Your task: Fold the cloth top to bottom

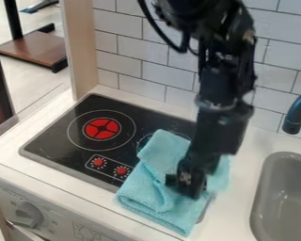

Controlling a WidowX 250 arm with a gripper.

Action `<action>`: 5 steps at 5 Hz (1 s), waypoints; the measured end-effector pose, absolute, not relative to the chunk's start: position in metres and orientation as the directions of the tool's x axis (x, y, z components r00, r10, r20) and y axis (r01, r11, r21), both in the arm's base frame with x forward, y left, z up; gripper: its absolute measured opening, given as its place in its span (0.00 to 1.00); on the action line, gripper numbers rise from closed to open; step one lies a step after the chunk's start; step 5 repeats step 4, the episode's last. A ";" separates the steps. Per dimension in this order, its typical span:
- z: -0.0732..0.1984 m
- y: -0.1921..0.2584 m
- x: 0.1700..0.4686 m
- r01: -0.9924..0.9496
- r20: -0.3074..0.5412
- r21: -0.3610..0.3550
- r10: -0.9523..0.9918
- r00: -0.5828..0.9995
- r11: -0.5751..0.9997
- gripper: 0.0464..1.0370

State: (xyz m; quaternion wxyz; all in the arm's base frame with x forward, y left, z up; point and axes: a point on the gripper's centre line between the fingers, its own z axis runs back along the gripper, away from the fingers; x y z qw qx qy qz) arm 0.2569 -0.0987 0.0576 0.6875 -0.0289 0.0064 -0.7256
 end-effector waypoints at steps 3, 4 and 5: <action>0.103 -0.104 0.261 0.996 0.065 0.052 -0.995 -0.072 -0.068 0.96; 0.103 -0.104 0.261 0.996 0.062 0.053 -0.995 -0.073 -0.070 0.96; 0.103 -0.104 0.261 0.996 0.062 0.053 -0.995 -0.073 -0.070 0.96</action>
